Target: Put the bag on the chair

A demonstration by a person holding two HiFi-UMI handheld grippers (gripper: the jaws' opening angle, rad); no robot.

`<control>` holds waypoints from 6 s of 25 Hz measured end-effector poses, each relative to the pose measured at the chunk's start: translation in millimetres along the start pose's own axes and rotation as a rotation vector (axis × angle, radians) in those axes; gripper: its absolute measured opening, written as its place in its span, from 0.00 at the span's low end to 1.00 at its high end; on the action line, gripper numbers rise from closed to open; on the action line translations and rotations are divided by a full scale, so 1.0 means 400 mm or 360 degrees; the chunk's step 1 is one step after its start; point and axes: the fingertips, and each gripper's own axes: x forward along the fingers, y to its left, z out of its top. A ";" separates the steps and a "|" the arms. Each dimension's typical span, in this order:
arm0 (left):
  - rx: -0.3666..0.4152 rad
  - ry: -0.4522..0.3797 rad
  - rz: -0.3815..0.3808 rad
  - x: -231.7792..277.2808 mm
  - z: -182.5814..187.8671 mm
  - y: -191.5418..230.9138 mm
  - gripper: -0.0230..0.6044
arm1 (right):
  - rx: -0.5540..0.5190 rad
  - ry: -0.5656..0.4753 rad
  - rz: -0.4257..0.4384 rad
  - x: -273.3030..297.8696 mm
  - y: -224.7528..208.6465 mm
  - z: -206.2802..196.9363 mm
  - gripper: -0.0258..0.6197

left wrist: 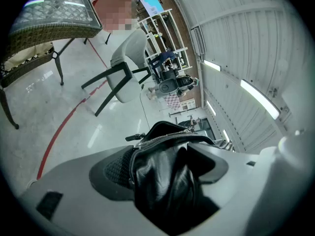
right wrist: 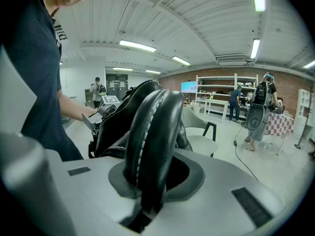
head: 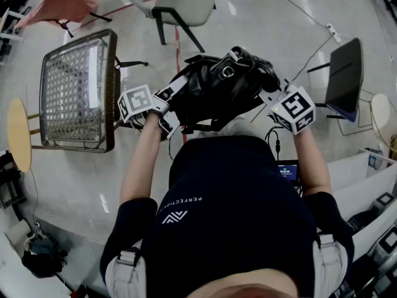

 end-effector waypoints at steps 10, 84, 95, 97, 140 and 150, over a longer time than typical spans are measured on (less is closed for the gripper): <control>-0.0045 0.0033 0.0025 0.007 -0.009 0.027 0.58 | 0.0051 0.0034 0.0032 0.013 0.003 -0.024 0.13; -0.0167 -0.0112 0.0154 0.478 0.571 0.010 0.58 | 0.0025 0.0064 0.0080 0.383 -0.701 0.138 0.13; -0.0126 -0.0046 0.0094 0.525 0.857 0.021 0.58 | 0.0017 0.0082 0.0025 0.565 -0.831 0.278 0.13; -0.0108 -0.0044 0.0080 0.532 0.924 0.020 0.58 | 0.0008 0.0071 0.0012 0.607 -0.859 0.316 0.13; -0.0263 -0.0282 0.0034 0.740 1.405 0.214 0.59 | -0.0124 0.0211 0.0210 1.083 -1.230 0.443 0.14; -0.0271 -0.0326 0.0012 0.804 1.469 0.305 0.59 | -0.0148 0.0285 0.0323 1.183 -1.288 0.404 0.14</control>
